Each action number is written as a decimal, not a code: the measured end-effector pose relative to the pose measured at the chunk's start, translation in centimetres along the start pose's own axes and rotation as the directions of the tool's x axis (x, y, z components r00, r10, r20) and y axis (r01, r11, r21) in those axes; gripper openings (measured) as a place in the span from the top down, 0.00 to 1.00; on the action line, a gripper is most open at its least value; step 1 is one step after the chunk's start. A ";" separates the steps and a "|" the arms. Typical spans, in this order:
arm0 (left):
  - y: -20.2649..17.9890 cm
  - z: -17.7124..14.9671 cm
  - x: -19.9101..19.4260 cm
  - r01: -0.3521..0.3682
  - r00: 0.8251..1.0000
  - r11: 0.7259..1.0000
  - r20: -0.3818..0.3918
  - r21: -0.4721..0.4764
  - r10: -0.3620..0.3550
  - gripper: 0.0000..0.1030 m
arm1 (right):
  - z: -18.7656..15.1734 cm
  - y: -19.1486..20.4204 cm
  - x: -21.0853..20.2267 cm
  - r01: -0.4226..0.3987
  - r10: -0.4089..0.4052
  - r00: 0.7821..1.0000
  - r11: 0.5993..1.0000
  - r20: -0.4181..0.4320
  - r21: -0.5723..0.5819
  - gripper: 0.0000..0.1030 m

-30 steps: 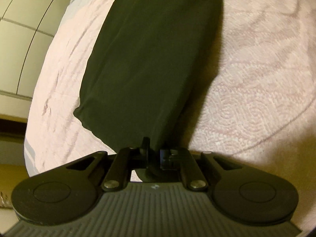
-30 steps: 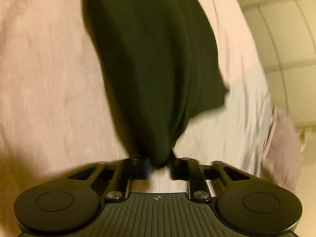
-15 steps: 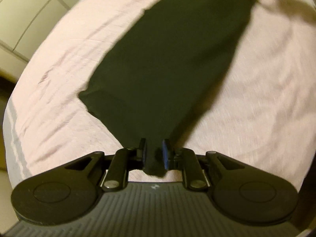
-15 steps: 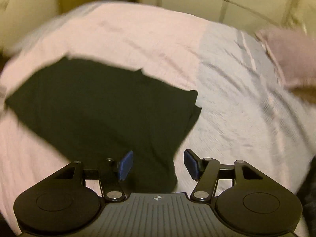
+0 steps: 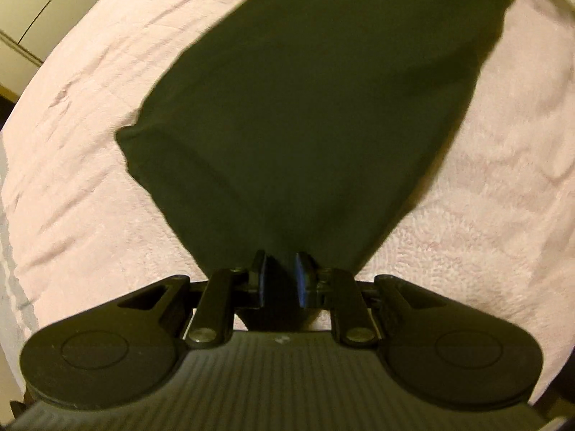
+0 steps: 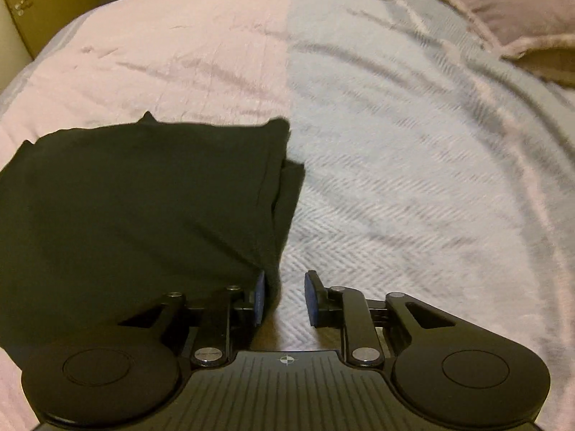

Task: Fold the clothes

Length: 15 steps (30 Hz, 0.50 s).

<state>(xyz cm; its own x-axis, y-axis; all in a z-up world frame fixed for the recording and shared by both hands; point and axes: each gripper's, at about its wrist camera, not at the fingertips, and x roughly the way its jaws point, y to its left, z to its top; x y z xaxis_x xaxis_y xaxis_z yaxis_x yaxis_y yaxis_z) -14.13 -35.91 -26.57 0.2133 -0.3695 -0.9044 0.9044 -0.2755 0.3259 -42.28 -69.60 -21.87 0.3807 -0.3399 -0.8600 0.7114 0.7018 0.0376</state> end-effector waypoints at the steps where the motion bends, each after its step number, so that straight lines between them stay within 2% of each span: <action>1: 0.2 0.3 0.1 0.000 1.000 1.000 0.003 -0.010 0.000 0.86 | 0.0 0.6 -0.9 0.023 -0.022 1.000 1.000 0.021 -0.013 0.79; 3: 0.5 0.8 0.2 0.001 1.000 1.000 0.008 -0.030 -0.001 0.86 | -0.3 2.2 -3.3 0.043 -0.040 0.996 0.998 0.081 -0.034 0.79; 6: 1.0 1.5 0.4 0.003 1.000 0.998 0.017 -0.060 -0.002 0.84 | -2.0 4.9 -5.1 -0.082 0.089 0.990 0.994 0.107 -0.067 0.79; 7: 1.1 1.7 0.6 0.004 1.000 0.998 0.011 -0.065 -0.003 0.84 | -2.8 5.5 -4.5 -0.106 0.113 0.991 0.990 0.075 -0.092 0.78; 9: 0.4 1.5 2.3 0.001 0.997 1.000 -0.076 -0.020 -0.002 0.84 | -4.5 6.6 -3.4 -0.156 0.159 0.987 0.978 0.008 -0.138 0.78; 10: 0.1 1.2 2.4 -0.003 0.997 1.000 -0.081 0.000 0.003 0.84 | -5.4 6.6 -2.8 -0.173 0.172 0.985 0.975 -0.022 -0.142 0.78; 13: 0.0 0.7 2.1 0.001 0.994 1.000 -0.107 0.016 0.001 0.85 | -7.7 4.3 -2.1 -0.186 0.180 0.981 0.979 -0.076 -0.085 0.76; 15: 0.3 0.5 1.5 0.015 0.992 1.000 -0.128 -0.002 -0.016 0.85 | -8.5 3.3 -2.7 -0.169 0.157 0.980 0.981 -0.123 -0.097 0.76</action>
<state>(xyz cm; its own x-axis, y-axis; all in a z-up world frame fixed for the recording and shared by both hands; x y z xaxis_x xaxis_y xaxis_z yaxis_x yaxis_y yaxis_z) -13.71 -36.95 -27.68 0.2448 -0.2486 -0.9372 0.9084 -0.2790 0.3113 -45.94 -61.03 -23.76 0.4122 -0.1464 -0.8993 0.5759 0.8067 0.1327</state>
